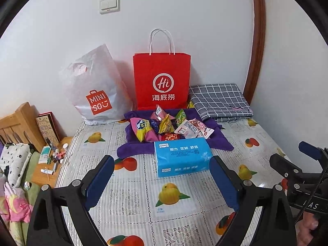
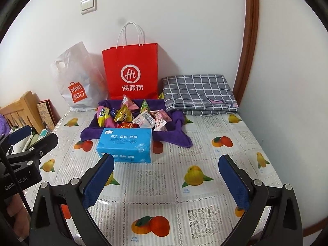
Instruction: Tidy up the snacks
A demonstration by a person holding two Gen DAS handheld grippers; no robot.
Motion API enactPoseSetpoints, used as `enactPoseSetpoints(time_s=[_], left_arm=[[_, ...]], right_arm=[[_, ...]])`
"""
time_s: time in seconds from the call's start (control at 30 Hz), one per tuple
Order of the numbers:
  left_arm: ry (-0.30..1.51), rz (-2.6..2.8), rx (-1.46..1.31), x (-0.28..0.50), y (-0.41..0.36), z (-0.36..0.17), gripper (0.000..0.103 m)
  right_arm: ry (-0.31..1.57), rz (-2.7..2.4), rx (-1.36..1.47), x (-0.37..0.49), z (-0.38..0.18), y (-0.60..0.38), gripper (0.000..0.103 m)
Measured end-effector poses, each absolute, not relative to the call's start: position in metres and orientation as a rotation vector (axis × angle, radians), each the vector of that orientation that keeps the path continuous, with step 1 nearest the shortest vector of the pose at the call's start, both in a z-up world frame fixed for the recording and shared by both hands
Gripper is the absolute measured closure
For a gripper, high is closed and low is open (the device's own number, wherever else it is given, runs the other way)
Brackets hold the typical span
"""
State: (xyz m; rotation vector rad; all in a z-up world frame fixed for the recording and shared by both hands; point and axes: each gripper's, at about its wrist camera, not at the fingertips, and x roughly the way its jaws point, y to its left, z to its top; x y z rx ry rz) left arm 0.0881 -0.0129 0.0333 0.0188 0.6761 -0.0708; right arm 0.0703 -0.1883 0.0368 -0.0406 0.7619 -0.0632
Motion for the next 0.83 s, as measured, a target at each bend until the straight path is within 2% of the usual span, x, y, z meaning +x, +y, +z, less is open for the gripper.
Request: enactPoseSetpoints(time_s=[0.83], left_arm=[[0.672,-0.069,0.017,0.0871,-0.0116,0.0338,0.009]], right_arm=[[0.751,-0.070,-0.022,0.0679,0.0404,-0.1906,0.002]])
